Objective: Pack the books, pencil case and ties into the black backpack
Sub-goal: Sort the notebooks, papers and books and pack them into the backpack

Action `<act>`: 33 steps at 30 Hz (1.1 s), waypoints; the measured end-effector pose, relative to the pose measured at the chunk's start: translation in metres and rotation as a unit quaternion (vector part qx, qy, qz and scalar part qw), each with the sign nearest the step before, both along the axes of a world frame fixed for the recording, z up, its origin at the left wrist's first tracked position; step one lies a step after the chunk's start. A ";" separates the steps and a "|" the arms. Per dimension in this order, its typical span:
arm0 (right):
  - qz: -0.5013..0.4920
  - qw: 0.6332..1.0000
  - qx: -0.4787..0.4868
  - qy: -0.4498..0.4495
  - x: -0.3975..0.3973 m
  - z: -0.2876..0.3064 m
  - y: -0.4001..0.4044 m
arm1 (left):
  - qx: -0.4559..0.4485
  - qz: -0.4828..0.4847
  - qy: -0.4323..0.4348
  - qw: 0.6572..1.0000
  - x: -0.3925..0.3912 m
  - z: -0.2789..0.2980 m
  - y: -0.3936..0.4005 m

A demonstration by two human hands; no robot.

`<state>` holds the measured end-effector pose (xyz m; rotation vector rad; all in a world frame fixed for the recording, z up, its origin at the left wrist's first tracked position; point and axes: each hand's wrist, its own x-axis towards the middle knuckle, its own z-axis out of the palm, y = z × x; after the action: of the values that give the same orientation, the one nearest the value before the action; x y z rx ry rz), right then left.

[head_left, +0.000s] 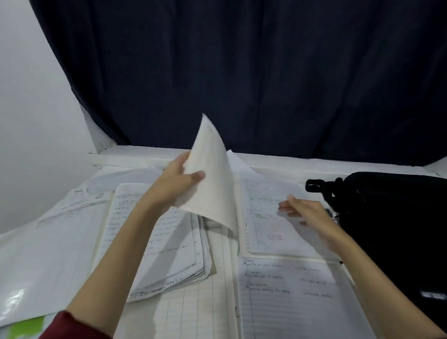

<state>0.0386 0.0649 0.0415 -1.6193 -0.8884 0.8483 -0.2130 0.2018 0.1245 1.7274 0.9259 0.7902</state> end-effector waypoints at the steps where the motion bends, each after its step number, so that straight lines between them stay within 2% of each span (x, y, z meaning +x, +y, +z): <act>1: 0.006 1.000 0.000 -0.025 0.004 0.012 -0.003 | 0.021 -0.046 0.013 0.999 0.015 0.008 -0.006; 5: 0.001 0.999 0.028 -0.046 0.023 0.050 -0.020 | 0.064 -0.158 0.091 0.981 0.097 0.008 -0.031; 8: 0.001 0.999 0.042 -0.012 0.040 0.061 -0.030 | 0.053 -0.243 0.158 0.956 0.148 -0.015 -0.053; 10: 0.006 1.000 0.022 0.009 0.051 0.058 -0.036 | 0.066 -0.313 0.230 0.919 0.166 -0.035 -0.066; 12: 0.002 1.000 -0.029 -0.011 0.062 0.044 -0.040 | 0.107 -0.377 0.310 0.866 0.170 -0.057 -0.070; 13: -0.001 0.998 -0.055 -0.022 0.066 0.035 -0.040 | 0.126 -0.392 0.323 0.852 0.168 -0.068 -0.065; 14: 0.003 0.996 -0.080 -0.040 0.068 0.027 -0.041 | 0.136 -0.391 0.314 0.855 0.163 -0.077 -0.059; 16: 0.016 0.989 -0.124 -0.084 0.072 0.012 -0.041 | 0.180 -0.326 0.280 0.885 0.150 -0.094 -0.038; 18: 0.021 0.982 -0.157 -0.102 0.077 -0.003 -0.037 | 0.255 -0.197 0.311 0.894 0.135 -0.107 -0.015; 20: 0.007 0.976 -0.184 -0.118 0.075 -0.014 -0.031 | 0.265 -0.083 0.357 0.892 0.119 -0.115 0.001; 23: -0.045 0.960 -0.205 -0.184 0.071 -0.027 -0.017 | 0.239 -0.041 0.381 0.892 0.108 -0.118 0.006; 25: -0.065 0.954 -0.209 -0.203 0.067 -0.030 -0.009 | 0.198 -0.038 0.324 0.924 0.113 -0.120 0.006; 27: -0.087 0.955 -0.218 -0.181 0.066 -0.033 -0.002 | 0.140 -0.023 0.249 0.958 0.118 -0.116 0.008; 29: -0.125 0.963 -0.190 -0.141 0.065 -0.035 0.004 | 0.031 -0.005 0.162 0.986 0.121 -0.107 0.011; 30: -0.133 0.971 -0.170 -0.104 0.064 -0.034 0.006 | -0.067 -0.006 0.097 0.993 0.122 -0.100 0.011; 32: -0.135 0.979 -0.143 -0.046 0.061 -0.035 0.010 | -0.230 -0.045 -0.002 0.972 0.123 -0.088 0.008; 33: -0.138 0.979 -0.143 -0.042 0.060 -0.037 0.012 | -0.248 -0.060 -0.003 0.967 0.124 -0.084 0.007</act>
<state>0.0986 0.0768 0.0048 -1.9889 -0.5972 0.7399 -0.0894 0.2090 0.0401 1.3234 0.9118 0.4335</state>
